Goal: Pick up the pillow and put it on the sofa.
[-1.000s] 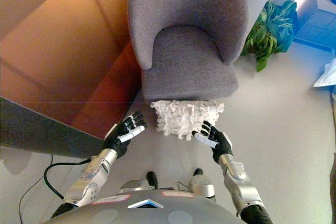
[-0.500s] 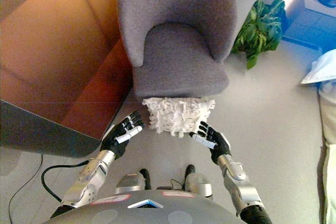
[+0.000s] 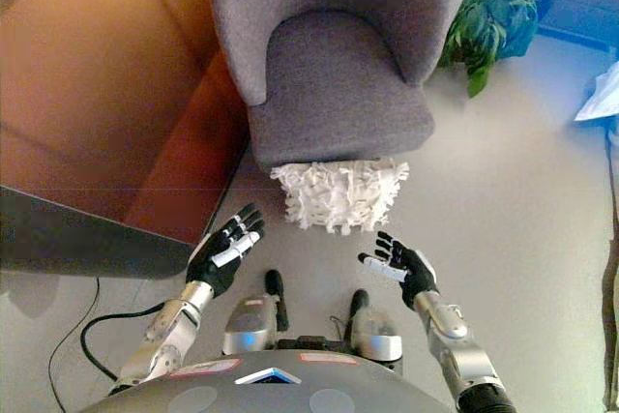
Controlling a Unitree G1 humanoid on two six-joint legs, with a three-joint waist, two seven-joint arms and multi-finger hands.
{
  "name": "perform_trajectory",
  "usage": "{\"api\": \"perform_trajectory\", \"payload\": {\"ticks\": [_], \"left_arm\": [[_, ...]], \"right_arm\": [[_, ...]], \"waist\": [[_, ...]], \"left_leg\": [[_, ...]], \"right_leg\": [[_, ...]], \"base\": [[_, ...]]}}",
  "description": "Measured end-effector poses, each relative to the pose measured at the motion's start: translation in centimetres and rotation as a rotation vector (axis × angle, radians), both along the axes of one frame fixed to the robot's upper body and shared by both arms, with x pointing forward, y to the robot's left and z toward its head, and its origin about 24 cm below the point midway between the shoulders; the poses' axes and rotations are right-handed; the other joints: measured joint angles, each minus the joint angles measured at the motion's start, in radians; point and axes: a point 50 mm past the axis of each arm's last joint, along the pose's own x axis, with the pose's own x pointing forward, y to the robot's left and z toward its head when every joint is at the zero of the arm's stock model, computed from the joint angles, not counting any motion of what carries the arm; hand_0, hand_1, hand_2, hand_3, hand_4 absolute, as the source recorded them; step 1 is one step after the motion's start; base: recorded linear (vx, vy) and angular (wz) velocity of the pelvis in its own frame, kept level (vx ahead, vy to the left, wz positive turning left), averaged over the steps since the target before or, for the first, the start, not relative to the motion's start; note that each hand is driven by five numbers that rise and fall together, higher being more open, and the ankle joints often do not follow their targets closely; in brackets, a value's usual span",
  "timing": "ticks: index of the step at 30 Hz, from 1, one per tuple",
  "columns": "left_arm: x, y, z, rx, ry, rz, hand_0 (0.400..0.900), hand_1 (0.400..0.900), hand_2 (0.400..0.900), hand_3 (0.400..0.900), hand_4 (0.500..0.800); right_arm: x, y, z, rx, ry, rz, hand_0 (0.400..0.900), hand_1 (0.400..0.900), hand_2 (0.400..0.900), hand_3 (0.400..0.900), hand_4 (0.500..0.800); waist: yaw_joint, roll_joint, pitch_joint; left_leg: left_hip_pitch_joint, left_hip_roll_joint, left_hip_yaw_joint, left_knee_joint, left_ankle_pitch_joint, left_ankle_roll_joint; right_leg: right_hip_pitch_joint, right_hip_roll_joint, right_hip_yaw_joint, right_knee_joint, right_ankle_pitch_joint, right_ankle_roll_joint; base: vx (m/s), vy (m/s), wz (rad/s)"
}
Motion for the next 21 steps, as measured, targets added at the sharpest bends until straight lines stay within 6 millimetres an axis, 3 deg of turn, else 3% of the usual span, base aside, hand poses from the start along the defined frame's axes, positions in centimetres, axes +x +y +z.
{"api": "perform_trajectory", "payload": {"ticks": [2, 6, 10, 12, 13, 15, 17, 21], "left_arm": [[0.2, 0.3, 0.1, 0.009, -0.009, 0.003, 0.900, 0.900, 0.900, 0.900, 0.800], [1.1, 0.2, 0.7, 0.012, -0.044, -0.014, 0.900, 0.900, 0.900, 0.900, 0.800], [2.1, 0.1, 1.3, 0.012, -0.077, -0.030, 0.900, 0.900, 0.900, 0.900, 0.800], [2.3, 0.2, 1.3, 0.029, -0.076, -0.045, 0.900, 0.900, 0.900, 0.900, 0.800], [2.3, 0.3, 1.4, 0.032, -0.075, -0.048, 0.900, 0.900, 0.900, 0.900, 0.800], [2.5, 1.3, 1.6, 0.070, -0.060, -0.066, 0.900, 0.900, 0.900, 0.900, 0.800], [2.4, 2.3, 1.8, 0.100, -0.050, -0.058, 0.900, 0.900, 0.900, 0.900, 0.800], [2.6, 2.7, 1.9, 0.105, -0.040, -0.044, 0.900, 0.900, 0.900, 0.900, 0.800]], "right_arm": [[0.4, 0.2, 0.1, 0.008, -0.013, 0.007, 0.900, 0.900, 0.900, 0.900, 0.800], [0.9, 0.2, 0.4, 0.016, -0.033, 0.011, 0.900, 0.900, 0.900, 0.900, 0.800], [1.3, 0.4, 0.5, 0.025, -0.042, 0.017, 0.900, 0.900, 0.900, 0.900, 0.800], [1.8, 0.9, 0.7, 0.028, -0.058, 0.002, 0.900, 0.900, 0.900, 0.900, 0.800], [1.9, 1.0, 0.7, 0.032, -0.062, -0.002, 0.900, 0.900, 0.900, 0.900, 0.800], [2.2, 2.5, 0.9, 0.049, -0.080, 0.006, 0.900, 0.900, 0.900, 0.900, 0.800], [1.8, 3.5, 0.7, 0.059, -0.072, 0.025, 0.900, 0.900, 0.900, 0.900, 0.800], [1.8, 3.4, 0.8, 0.008, -0.102, 0.047, 0.900, 0.900, 0.900, 0.900, 0.800]], "waist": [[-0.002, -0.008, 0.011], [0.016, -0.033, 0.028], [0.029, -0.067, 0.022], [0.042, -0.060, 0.018], [0.040, -0.059, 0.017], [0.040, -0.066, 0.009], [0.040, -0.058, -0.020], [0.013, -0.043, -0.028]], "left_leg": [[-0.005, -0.003, 0.003, 0.028, -0.014, 0.008], [-0.039, 0.016, 0.009, 0.181, -0.132, 0.016], [-0.050, -0.037, 0.011, 0.223, -0.182, 0.045], [-0.044, -0.056, 0.020, 0.209, -0.189, 0.057], [-0.042, -0.059, 0.018, 0.209, -0.191, 0.060], [0.013, -0.088, 0.016, 0.167, -0.195, 0.076], [0.027, -0.087, 0.007, 0.129, -0.196, 0.082], [0.038, -0.084, -0.037, 0.118, -0.194, 0.078]], "right_leg": [[0.020, -0.005, 0.001, -0.013, 0.002, 0.003], [0.055, -0.016, -0.002, 0.017, -0.042, 0.019], [0.006, -0.068, -0.010, 0.130, -0.113, 0.059], [-0.107, -0.115, -0.047, 0.355, -0.141, 0.077], [-0.121, -0.122, -0.049, 0.387, -0.140, 0.077], [-0.237, -0.204, -0.062, 0.655, -0.097, 0.069], [-0.266, -0.212, -0.084, 0.671, -0.097, 0.062], [-0.264, -0.229, -0.123, 0.464, -0.094, 0.065]], "base": [[0.44, 0.117, -0.13], [0.40, 0.158, 0.04], [0.37, 0.219, 0.07], [0.32, 0.232, 0.16], [0.23, 0.150, 0.16], [0.21, 0.004, 0.28], [0.19, -0.144, 0.39], [0.27, -0.347, 0.53]]}}
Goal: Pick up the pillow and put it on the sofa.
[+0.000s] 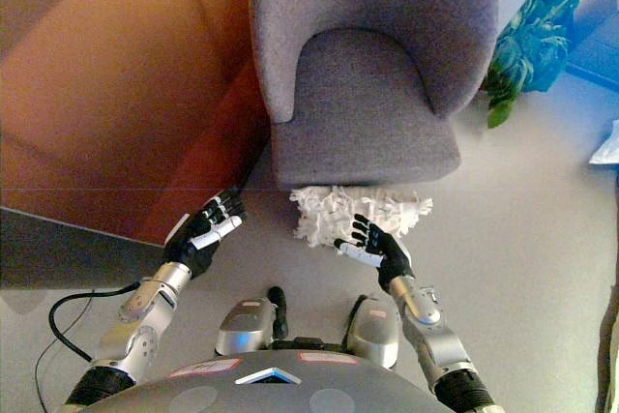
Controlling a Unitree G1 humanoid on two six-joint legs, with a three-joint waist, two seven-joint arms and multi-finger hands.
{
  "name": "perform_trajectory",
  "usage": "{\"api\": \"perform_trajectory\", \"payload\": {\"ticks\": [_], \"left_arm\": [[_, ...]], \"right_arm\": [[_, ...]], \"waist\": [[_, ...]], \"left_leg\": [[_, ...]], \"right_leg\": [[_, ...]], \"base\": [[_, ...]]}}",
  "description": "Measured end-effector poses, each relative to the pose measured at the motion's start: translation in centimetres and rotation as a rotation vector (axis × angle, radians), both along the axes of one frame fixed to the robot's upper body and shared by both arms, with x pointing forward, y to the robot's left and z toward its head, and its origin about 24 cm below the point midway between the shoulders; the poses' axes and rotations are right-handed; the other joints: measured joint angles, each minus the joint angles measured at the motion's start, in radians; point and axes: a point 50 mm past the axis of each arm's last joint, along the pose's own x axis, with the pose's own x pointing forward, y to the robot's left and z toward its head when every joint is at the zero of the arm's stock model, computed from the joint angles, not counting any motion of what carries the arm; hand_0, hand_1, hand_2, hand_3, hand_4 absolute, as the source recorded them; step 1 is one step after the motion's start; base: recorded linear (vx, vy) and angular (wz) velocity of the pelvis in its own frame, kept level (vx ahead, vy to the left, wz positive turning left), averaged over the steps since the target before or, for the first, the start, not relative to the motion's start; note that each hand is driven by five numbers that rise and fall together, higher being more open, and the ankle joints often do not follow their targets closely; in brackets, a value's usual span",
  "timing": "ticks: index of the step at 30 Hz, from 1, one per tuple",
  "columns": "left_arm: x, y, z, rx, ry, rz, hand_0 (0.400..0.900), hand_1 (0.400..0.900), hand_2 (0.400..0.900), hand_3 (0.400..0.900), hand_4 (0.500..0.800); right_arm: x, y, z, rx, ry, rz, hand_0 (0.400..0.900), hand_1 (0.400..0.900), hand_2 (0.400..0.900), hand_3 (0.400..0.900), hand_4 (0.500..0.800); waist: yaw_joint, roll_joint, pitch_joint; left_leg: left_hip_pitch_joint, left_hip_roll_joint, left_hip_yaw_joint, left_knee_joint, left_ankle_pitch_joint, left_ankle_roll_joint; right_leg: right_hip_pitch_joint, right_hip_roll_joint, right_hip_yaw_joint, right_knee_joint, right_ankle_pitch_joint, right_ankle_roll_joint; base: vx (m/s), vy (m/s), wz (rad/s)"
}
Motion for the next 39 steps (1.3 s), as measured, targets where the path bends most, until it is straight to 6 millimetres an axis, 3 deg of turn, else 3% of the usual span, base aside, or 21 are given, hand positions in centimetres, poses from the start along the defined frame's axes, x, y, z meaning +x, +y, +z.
{"api": "perform_trajectory", "payload": {"ticks": [1, 2, 3, 5, 6, 7, 8, 9, 11, 12, 14, 16, 19, 22, 23, 25, 30, 36, 39], "left_arm": [[-0.1, 0.0, -0.1, -0.003, 0.009, 0.000, 0.900, 0.900, 0.900, 0.900, 0.800], [-0.3, -0.4, -0.4, -0.008, 0.023, -0.013, 0.900, 0.900, 0.900, 0.900, 0.800], [-0.4, -0.6, -0.5, -0.013, 0.031, -0.020, 0.900, 0.900, 0.900, 0.900, 0.800], [-0.8, -0.8, -0.7, -0.013, 0.046, -0.029, 0.900, 0.900, 0.900, 0.900, 0.800], [-0.8, -0.6, -0.6, -0.010, 0.044, -0.028, 0.900, 0.900, 0.900, 0.900, 0.800], [-1.2, -0.2, -0.6, 0.000, 0.057, -0.021, 0.900, 0.900, 0.900, 0.900, 0.800], [-1.4, -0.7, -1.0, -0.029, 0.072, 0.004, 0.900, 0.900, 0.900, 0.900, 0.800], [-1.8, -1.3, -1.3, -0.068, 0.080, 0.018, 0.900, 0.900, 0.900, 0.900, 0.800], [-2.5, -1.8, -1.6, -0.099, 0.098, 0.021, 0.900, 0.900, 0.900, 0.900, 0.800], [-2.6, -2.2, -1.7, -0.116, 0.099, 0.007, 0.900, 0.900, 0.900, 0.900, 0.800], [-1.9, -2.6, -1.3, -0.128, 0.074, -0.016, 0.900, 0.900, 0.900, 0.900, 0.800], [-1.0, -2.5, -0.8, -0.135, 0.041, -0.017, 0.900, 0.900, 0.900, 0.900, 0.800], [1.8, -1.8, 1.0, -0.095, -0.045, -0.053, 0.900, 0.900, 0.900, 0.900, 0.800], [3.7, -1.2, 2.7, -0.075, -0.117, -0.069, 0.900, 0.900, 0.900, 0.900, 0.800], [4.9, -0.9, 3.8, -0.068, -0.174, -0.071, 0.900, 0.900, 0.900, 0.900, 0.800], [5.5, -0.8, 4.4, -0.057, -0.199, -0.072, 0.900, 0.900, 0.900, 0.900, 0.800], [6.0, -0.7, 5.0, -0.084, -0.235, -0.040, 0.900, 0.900, 0.900, 0.900, 0.800], [7.6, -1.4, 6.8, -0.115, -0.330, -0.041, 0.900, 0.900, 0.900, 0.900, 0.800], [8.1, -1.5, 7.6, -0.143, -0.366, -0.031, 0.900, 0.900, 0.900, 0.900, 0.800]], "right_arm": [[0.0, -0.2, 0.0, -0.019, -0.008, 0.001, 0.900, 0.900, 0.900, 0.900, 0.800], [0.0, -0.6, 0.1, -0.071, -0.014, 0.008, 0.900, 0.900, 0.900, 0.900, 0.800], [-0.1, -0.9, 0.1, -0.100, -0.017, 0.010, 0.900, 0.900, 0.900, 0.900, 0.800], [-0.6, -1.3, -0.1, -0.182, -0.013, 0.030, 0.900, 0.900, 0.900, 0.900, 0.800], [-1.0, -1.4, -0.3, -0.238, -0.009, 0.057, 0.900, 0.900, 0.900, 0.900, 0.800], [-1.2, -1.5, -0.4, -0.299, -0.010, 0.084, 0.900, 0.900, 0.900, 0.900, 0.800], [-0.9, -2.7, -0.3, -0.412, -0.019, 0.128, 0.900, 0.900, 0.900, 0.900, 0.800], [-0.5, -4.0, 0.1, -0.531, -0.034, 0.168, 0.900, 0.900, 0.900, 0.900, 0.800], [0.4, -6.1, 1.2, -0.696, -0.074, 0.213, 0.900, 0.900, 0.900, 0.900, 0.800], [1.4, -8.2, 2.3, -0.854, -0.107, 0.235, 0.900, 0.900, 0.900, 0.900, 0.800], [2.7, -10.4, 3.9, -1.008, -0.134, 0.225, 0.900, 0.900, 0.900, 0.900, 0.800], [4.3, -11.3, 5.0, -1.092, -0.164, 0.211, 0.900, 0.900, 0.900, 0.900, 0.800], [7.8, -10.5, 7.3, -1.156, -0.295, 0.193, 0.900, 0.900, 0.900, 0.900, 0.800], [10.1, -9.5, 8.8, -1.164, -0.378, 0.197, 0.900, 0.900, 0.900, 0.900, 0.800], [11.7, -8.8, 10.1, -1.169, -0.439, 0.197, 0.900, 0.900, 0.900, 0.900, 0.800], [12.8, -8.2, 10.9, -1.172, -0.477, 0.204, 0.900, 0.900, 0.900, 0.900, 0.800], [14.1, -7.3, 12.0, -1.172, -0.526, 0.218, 0.900, 0.900, 0.900, 0.900, 0.800], [15.5, -8.0, 12.9, -1.174, -0.517, 0.167, 0.900, 0.900, 0.900, 0.900, 0.800], [15.9, -8.2, 13.4, -1.189, -0.533, 0.131, 0.900, 0.900, 0.900, 0.900, 0.800]], "waist": [[-0.006, 0.007, -0.002], [-0.035, 0.006, -0.004], [-0.051, 0.002, -0.006], [-0.055, -0.007, -0.010], [-0.054, -0.033, -0.023], [-0.053, -0.062, -0.033], [-0.052, -0.032, -0.034], [-0.044, -0.008, -0.044], [-0.050, 0.022, -0.054], [-0.053, 0.030, -0.052], [-0.055, 0.038, -0.038], [-0.050, 0.036, -0.012], [-0.050, 0.022, 0.090], [-0.032, 0.019, 0.168], [-0.013, 0.024, 0.223], [0.005, 0.030, 0.254], [0.023, 0.033, 0.269], [0.023, 0.035, 0.276], [0.022, 0.040, 0.279]], "left_leg": [[0.001, -0.005, -0.025, -0.012, 0.004, -0.010], [0.007, -0.011, -0.050, -0.024, 0.011, -0.020], [0.011, -0.014, -0.062, -0.027, 0.014, -0.027], [0.026, -0.003, -0.074, -0.036, 0.018, -0.051], [0.030, 0.001, -0.072, -0.040, 0.016, -0.088], [0.028, 0.009, -0.077, -0.040, 0.016, -0.120], [0.034, 0.062, -0.067, -0.040, 0.010, -0.128], [0.034, 0.108, -0.054, -0.040, 0.015, -0.130], [0.028, 0.156, -0.042, -0.047, 0.037, -0.116], [0.006, 0.175, -0.025, -0.047, 0.066, -0.113], [-0.039, 0.187, -0.006, -0.041, 0.078, -0.111], [-0.082, 0.188, -0.012, -0.026, 0.085, -0.125], [-0.205, 0.173, -0.073, 0.053, 0.078, -0.163], [-0.317, 0.160, -0.103, 0.153, 0.066, -0.156], [-0.398, 0.158, -0.121, 0.240, 0.042, -0.150], [-0.484, 0.160, -0.133, 0.325, 0.016, -0.139], [-0.631, 0.165, -0.157, 0.480, -0.036, -0.123], [-0.807, 0.166, -0.160, 0.628, -0.065, -0.093], [-0.876, 0.173, -0.164, 0.691, -0.083, -0.095]], "right_leg": [[-0.011, -0.019, 0.007, -0.063, 0.011, 0.020], [0.005, -0.064, 0.029, -0.245, 0.077, 0.083], [0.005, -0.088, 0.049, -0.308, 0.124, 0.095], [0.024, -0.105, 0.050, -0.395, 0.187, 0.071], [0.046, -0.099, 0.042, -0.416, 0.198, 0.058], [0.063, -0.083, 0.066, -0.423, 0.283, 0.089], [0.077, -0.041, 0.050, -0.422, 0.282, 0.074], [0.083, 0.004, 0.040, -0.431, 0.276, 0.056], [0.094, 0.048, 0.010, -0.444, 0.269, 0.037], [0.091, 0.063, -0.016, -0.444, 0.263, 0.025], [0.068, 0.064, -0.050, -0.432, 0.258, 0.018], [0.031, 0.056, -0.058, -0.402, 0.255, 0.014], [-0.077, 0.002, -0.061, -0.277, 0.219, 0.010], [-0.163, -0.036, -0.046, -0.185, 0.199, 0.011], [-0.230, -0.061, -0.039, -0.117, 0.180, 0.006], [-0.306, -0.081, -0.024, -0.037, 0.159, 0.003], [-0.429, -0.103, 0.005, 0.068, 0.136, 0.004], [-0.591, -0.129, 0.047, 0.169, 0.131, 0.008], [-0.656, -0.135, 0.058, 0.219, 0.129, 0.010]], "base": [[0.27, -0.346, 0.45], [0.23, -0.276, 0.27], [0.20, -0.224, 0.16], [0.15, -0.155, 0.21], [0.17, -0.161, 0.38], [0.17, -0.182, 0.47], [0.10, -0.143, 0.40], [0.06, -0.133, 0.47], [-0.02, -0.122, 0.60], [-0.11, -0.086, 0.62], [-0.17, -0.063, 0.51], [-0.21, -0.052, 0.42], [-0.18, -0.037, 0.24], [-0.27, -0.016, 0.14], [-0.13, 0.002, 0.07], [-0.17, 0.011, 0.08], [-0.18, 0.045, 0.04], [-0.11, 0.073, -0.03], [0.00, 0.059, 0.00]]}}
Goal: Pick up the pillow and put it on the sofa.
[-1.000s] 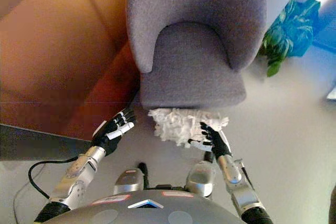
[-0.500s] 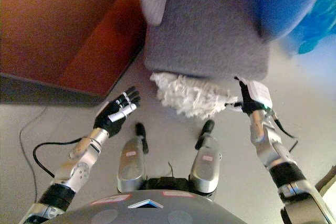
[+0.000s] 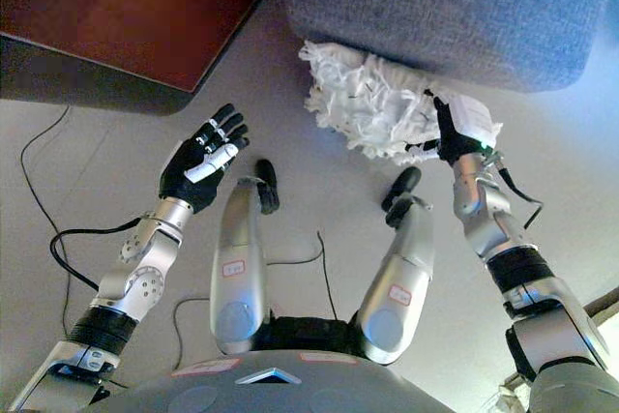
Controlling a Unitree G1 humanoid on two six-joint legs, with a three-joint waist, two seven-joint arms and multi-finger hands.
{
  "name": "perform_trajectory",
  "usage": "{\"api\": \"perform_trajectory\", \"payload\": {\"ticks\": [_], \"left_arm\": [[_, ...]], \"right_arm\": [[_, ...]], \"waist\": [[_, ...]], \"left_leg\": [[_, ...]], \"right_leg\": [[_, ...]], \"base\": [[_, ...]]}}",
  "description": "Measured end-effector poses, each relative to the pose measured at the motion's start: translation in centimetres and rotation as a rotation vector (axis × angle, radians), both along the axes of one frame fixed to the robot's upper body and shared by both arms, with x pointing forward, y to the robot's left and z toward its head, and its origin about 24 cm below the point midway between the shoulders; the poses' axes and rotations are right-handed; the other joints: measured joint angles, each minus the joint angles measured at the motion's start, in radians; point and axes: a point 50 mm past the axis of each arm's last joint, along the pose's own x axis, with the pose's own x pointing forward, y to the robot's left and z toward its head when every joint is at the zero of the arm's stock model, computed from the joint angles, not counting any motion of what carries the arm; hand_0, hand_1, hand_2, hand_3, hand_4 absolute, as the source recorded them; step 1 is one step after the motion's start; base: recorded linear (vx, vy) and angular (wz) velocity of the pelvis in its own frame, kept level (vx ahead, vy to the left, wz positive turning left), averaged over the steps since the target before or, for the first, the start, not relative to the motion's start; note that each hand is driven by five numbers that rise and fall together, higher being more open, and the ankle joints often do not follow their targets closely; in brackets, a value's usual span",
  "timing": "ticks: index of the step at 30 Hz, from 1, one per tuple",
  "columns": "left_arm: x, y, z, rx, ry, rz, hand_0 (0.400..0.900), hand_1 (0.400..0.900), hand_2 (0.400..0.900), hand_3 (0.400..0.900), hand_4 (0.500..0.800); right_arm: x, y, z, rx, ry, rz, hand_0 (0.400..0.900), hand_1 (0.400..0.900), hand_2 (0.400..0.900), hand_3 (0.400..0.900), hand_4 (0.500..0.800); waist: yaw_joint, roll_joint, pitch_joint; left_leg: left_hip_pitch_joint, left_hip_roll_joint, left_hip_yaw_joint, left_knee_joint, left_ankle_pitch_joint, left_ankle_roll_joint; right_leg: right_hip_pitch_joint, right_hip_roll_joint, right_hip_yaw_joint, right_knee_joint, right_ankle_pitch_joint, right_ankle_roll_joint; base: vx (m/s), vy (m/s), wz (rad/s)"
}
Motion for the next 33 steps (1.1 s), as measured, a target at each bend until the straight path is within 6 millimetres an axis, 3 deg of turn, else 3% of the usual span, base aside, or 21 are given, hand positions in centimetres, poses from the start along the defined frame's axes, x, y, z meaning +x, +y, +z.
{"api": "perform_trajectory", "payload": {"ticks": [7, 21, 28, 33], "left_arm": [[0.1, -0.5, 1.2, -0.012, -0.056, -0.019, 0.900, 0.900, 0.900, 0.900, 0.800], [0.1, -0.5, 1.5, -0.032, -0.077, -0.019, 0.900, 0.900, 0.900, 0.900, 0.800], [0.0, -1.0, 1.4, -0.040, -0.073, -0.052, 0.900, 0.900, 0.900, 0.900, 0.800], [0.0, -1.4, 1.2, -0.040, -0.064, -0.072, 0.900, 0.900, 0.900, 0.900, 0.800]], "right_arm": [[0.5, -0.4, 1.1, -0.027, -0.091, -0.063, 0.900, 0.900, 0.900, 0.900, 0.800], [2.0, -0.9, 3.0, -0.215, -0.211, -0.138, 0.900, 0.900, 0.900, 0.900, 0.800], [3.2, -1.1, 2.7, -0.226, -0.109, -0.155, 0.900, 0.900, 0.900, 0.900, 0.800], [4.3, -1.8, 3.0, -0.184, 0.022, -0.205, 0.900, 0.900, 0.900, 0.900, 0.800]], "waist": [[0.002, 0.005, 0.002], [0.008, 0.010, 0.005], [0.014, 0.013, 0.006], [0.046, 0.019, 0.007]], "left_leg": [[-0.107, 0.007, -0.009, 0.129, -0.043, 0.016], [-0.247, 0.005, -0.073, 0.277, -0.088, -0.010], [-0.254, -0.003, -0.085, 0.282, -0.090, -0.012], [-0.271, -0.007, -0.110, 0.307, -0.097, -0.025]], "right_leg": [[-0.127, -0.023, 0.047, 0.138, -0.044, -0.005], [-0.280, -0.052, 0.081, 0.370, -0.163, -0.022], [-0.286, -0.066, 0.075, 0.396, -0.184, -0.027], [-0.286, -0.078, 0.062, 0.438, -0.212, -0.030]], "base": [[0.01, 0.042, 0.05], [0.06, 0.007, 0.09], [0.04, -0.022, 0.12], [0.04, -0.041, 0.14]]}}
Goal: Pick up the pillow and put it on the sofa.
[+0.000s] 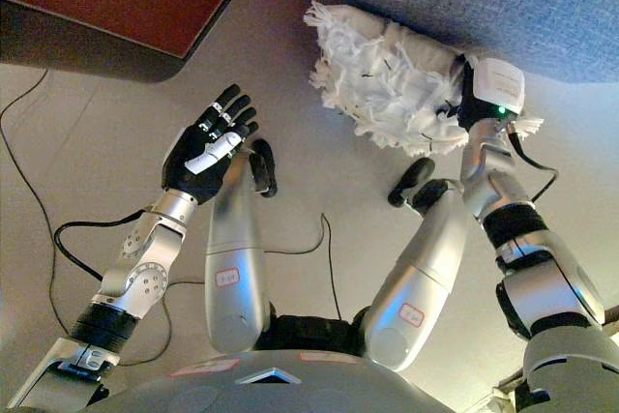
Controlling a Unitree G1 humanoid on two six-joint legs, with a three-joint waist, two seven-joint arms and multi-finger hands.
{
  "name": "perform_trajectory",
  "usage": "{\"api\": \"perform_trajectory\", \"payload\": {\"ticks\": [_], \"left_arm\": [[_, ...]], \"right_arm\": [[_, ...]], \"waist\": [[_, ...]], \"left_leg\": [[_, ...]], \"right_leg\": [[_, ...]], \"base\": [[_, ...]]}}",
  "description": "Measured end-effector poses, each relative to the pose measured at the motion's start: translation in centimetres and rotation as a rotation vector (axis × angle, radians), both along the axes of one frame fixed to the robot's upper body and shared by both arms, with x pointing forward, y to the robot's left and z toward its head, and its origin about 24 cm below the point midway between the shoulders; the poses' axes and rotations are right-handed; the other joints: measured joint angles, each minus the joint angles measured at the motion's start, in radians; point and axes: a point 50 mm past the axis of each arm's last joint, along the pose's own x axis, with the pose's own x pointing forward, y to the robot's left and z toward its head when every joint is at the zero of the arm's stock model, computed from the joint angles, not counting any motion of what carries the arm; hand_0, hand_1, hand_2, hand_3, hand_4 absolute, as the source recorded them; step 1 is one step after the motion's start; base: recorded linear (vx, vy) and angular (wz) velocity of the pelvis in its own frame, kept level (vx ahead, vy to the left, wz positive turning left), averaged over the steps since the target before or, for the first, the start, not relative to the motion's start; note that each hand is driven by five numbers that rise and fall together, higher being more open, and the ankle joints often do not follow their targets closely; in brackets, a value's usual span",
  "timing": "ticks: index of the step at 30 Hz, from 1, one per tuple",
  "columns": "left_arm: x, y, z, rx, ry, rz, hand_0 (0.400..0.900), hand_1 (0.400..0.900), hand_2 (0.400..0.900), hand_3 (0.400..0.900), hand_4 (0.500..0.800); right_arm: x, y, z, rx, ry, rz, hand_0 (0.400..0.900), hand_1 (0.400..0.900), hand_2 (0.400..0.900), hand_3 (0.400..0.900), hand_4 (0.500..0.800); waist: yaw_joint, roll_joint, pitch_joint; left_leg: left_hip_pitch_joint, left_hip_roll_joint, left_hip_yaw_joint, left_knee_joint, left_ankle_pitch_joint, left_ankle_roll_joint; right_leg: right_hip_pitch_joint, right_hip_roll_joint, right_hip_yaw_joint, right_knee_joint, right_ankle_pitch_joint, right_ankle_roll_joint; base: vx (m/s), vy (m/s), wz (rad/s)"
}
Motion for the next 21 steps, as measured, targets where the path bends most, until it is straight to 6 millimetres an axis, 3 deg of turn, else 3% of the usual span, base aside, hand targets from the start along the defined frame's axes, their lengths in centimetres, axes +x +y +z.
{"api": "perform_trajectory", "payload": {"ticks": [3, 10, 11, 21], "left_arm": [[0.0, -0.1, -0.1, 0.002, 0.011, -0.007, 0.900, 0.900, 0.900, 0.900, 0.800], [-0.1, -0.7, -0.5, 0.004, 0.036, -0.035, 0.900, 0.900, 0.900, 0.900, 0.800], [-0.1, -0.7, -0.5, 0.005, 0.037, -0.037, 0.900, 0.900, 0.900, 0.900, 0.800], [-0.2, -1.1, -0.6, 0.004, 0.043, -0.060, 0.900, 0.900, 0.900, 0.900, 0.800]], "right_arm": [[0.9, -0.8, 0.8, 0.040, 0.061, -0.064, 0.900, 0.900, 0.900, 0.900, 0.800], [1.6, -1.0, 0.9, 0.085, 0.136, -0.116, 0.900, 0.900, 0.900, 0.900, 0.800], [1.6, -1.0, 0.8, 0.091, 0.139, -0.121, 0.400, 0.400, 0.400, 0.400, 0.500], [1.9, -0.9, 0.7, 0.261, 0.152, -0.144, 0.400, 0.400, 0.400, 0.400, 0.500]], "waist": [[0.033, 0.001, 0.000], [0.054, 0.004, 0.001], [0.055, 0.004, 0.001], [0.073, 0.010, 0.001]], "left_leg": [[-0.004, -0.007, -0.017, 0.013, -0.003, -0.004], [-0.019, -0.015, -0.040, 0.041, -0.007, -0.012], [-0.018, -0.015, -0.040, 0.042, -0.008, -0.012], [-0.018, -0.019, -0.040, 0.043, -0.008, -0.012]], "right_leg": [[-0.001, -0.011, -0.003, 0.035, -0.025, -0.004], [-0.002, -0.025, -0.005, 0.079, -0.052, -0.007], [-0.002, -0.025, -0.006, 0.080, -0.052, -0.007], [-0.002, -0.026, -0.004, 0.081, -0.052, -0.007]], "base": [[0.03, -0.033, 0.10], [0.01, -0.018, 0.08], [0.00, -0.017, 0.06], [0.00, 0.003, -0.01]]}}
